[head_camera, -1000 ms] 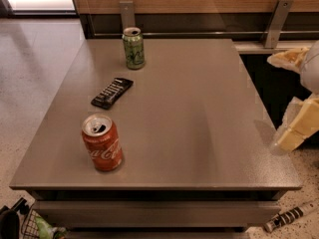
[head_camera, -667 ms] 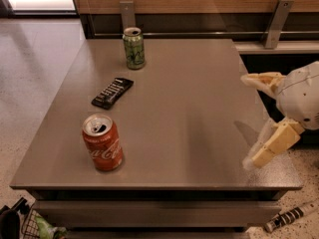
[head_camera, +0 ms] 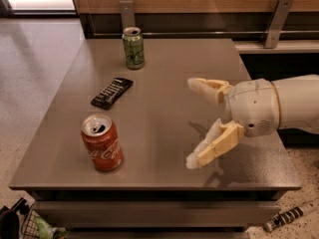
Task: Knock coke can over
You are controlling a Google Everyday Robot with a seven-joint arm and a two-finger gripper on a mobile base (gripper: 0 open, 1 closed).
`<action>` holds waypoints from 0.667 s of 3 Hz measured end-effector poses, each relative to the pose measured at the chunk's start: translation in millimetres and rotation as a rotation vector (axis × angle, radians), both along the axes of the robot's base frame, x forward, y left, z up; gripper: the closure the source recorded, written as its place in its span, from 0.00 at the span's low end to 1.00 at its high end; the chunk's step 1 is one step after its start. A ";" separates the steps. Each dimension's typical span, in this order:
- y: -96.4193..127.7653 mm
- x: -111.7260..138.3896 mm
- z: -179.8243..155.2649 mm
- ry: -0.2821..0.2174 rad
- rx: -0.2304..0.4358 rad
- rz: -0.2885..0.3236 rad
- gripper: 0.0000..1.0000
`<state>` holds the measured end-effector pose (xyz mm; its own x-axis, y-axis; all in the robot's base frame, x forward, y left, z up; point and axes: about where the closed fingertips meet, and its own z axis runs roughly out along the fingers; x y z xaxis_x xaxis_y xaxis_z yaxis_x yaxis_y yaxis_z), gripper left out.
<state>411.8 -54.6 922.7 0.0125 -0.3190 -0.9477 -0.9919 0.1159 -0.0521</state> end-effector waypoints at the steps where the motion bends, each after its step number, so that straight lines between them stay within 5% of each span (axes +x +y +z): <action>1: 36.2 -1.7 19.7 0.016 0.053 -0.025 0.00; 2: 36.7 -1.9 19.7 0.016 0.052 -0.024 0.00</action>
Offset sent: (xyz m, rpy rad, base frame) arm -0.0017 0.0304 0.0161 0.0450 0.0157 -0.0204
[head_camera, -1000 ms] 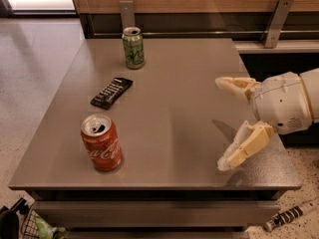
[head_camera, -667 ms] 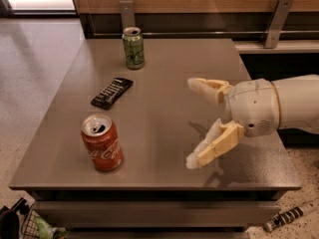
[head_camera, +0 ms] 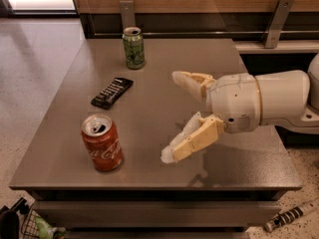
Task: Knock coke can over
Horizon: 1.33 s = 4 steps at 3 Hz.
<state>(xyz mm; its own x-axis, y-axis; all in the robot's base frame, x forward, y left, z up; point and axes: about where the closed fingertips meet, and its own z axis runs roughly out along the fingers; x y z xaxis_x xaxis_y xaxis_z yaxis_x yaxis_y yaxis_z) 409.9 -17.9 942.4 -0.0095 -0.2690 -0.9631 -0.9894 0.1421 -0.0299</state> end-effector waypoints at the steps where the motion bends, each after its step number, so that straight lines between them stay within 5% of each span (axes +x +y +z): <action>1: 12.1 -0.4 -8.8 -0.013 0.034 0.005 0.00; 3: 59.7 1.6 -35.0 -0.053 0.113 0.046 0.00; 4: 77.0 -1.5 -39.8 -0.080 0.078 0.069 0.00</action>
Offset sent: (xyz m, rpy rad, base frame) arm 0.0057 0.0666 -0.0491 0.1863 -0.0555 0.0500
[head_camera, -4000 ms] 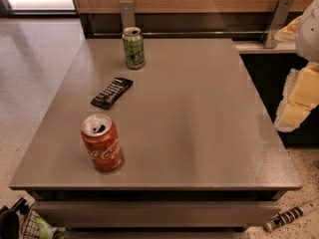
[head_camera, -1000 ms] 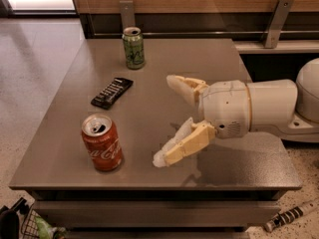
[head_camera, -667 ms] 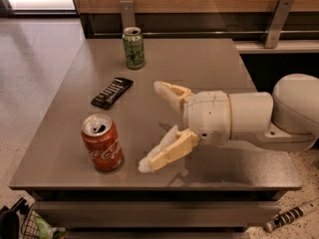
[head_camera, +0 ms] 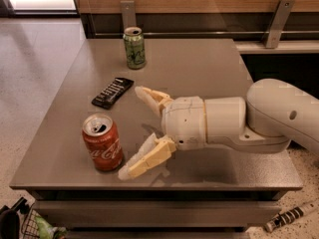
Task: Knock coke can over
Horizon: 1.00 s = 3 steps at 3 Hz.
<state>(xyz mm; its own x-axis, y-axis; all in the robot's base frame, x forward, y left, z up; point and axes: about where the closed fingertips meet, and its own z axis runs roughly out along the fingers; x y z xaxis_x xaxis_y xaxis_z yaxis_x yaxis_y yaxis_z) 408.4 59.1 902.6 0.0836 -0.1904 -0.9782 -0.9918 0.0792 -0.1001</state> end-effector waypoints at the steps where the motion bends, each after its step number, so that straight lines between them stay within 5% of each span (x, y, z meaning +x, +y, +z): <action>1: 17.9 -5.6 -9.2 -0.028 -0.056 0.023 0.00; 2: 30.0 -8.5 -23.4 -0.020 -0.033 0.034 0.03; 3: 31.5 -9.9 -21.3 -0.023 -0.037 0.038 0.34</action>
Offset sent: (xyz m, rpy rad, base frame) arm -0.0084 0.0392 -0.0425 0.0038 -0.0021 0.0375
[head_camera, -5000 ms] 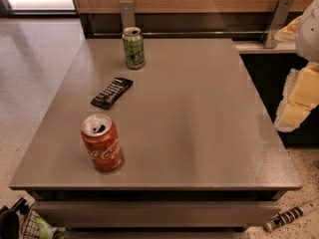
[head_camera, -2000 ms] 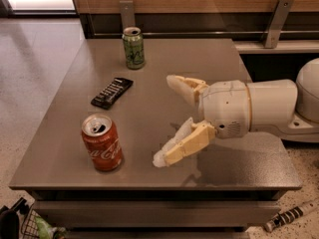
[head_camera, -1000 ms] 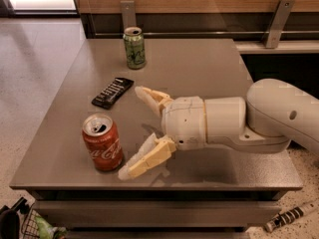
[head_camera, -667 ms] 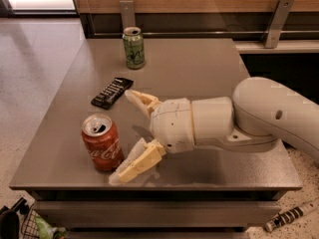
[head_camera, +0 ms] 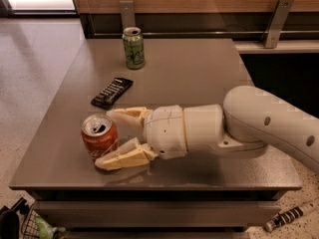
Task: Knock coke can over
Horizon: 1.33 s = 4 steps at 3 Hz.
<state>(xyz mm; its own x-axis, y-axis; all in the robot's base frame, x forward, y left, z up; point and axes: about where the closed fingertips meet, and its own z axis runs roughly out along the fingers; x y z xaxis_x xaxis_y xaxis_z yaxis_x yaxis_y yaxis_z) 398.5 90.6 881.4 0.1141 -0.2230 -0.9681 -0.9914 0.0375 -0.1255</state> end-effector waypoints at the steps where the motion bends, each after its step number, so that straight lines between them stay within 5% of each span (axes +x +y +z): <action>1: 1.6 -1.0 0.5 -0.002 -0.001 0.003 0.57; 2: 4.0 -2.6 1.4 -0.004 -0.003 0.008 0.87; 3: 5.7 -3.7 2.1 -0.006 -0.005 0.012 1.00; 4: 1.6 -2.1 8.5 -0.005 -0.046 0.009 1.00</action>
Offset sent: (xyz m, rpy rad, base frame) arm -0.0009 0.0015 0.0005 -0.0011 -0.0015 0.0031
